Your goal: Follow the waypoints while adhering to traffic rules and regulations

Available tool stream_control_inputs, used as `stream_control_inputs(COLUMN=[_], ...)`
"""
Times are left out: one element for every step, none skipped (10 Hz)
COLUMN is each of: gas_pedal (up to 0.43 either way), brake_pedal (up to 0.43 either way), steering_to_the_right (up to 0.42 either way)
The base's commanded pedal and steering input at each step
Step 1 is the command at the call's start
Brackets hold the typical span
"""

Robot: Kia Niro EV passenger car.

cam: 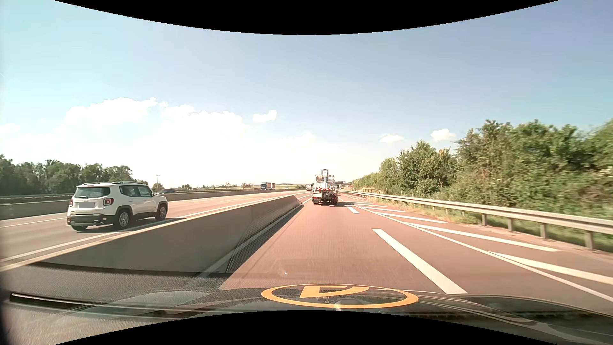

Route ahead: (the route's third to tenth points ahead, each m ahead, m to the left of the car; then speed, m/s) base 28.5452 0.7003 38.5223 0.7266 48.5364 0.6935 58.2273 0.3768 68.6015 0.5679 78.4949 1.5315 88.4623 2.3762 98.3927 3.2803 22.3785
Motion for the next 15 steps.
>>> stream_control_inputs(gas_pedal=[0.197, 0.240, 0.268, 0.280, 0.280, 0.280, 0.280, 0.280, 0.280, 0.268, 0.268, 0.268, 0.268, 0.268, 0.268], brake_pedal=[0.000, 0.000, 0.000, 0.000, 0.000, 0.000, 0.000, 0.000, 0.000, 0.000, 0.000, 0.000, 0.000, 0.000, 0.000], steering_to_the_right=[0.000, 0.000, 0.000, -0.001, -0.001, -0.001, -0.001, -0.001, -0.001, -0.001, -0.001, -0.001, -0.001, -0.001, -0.001])
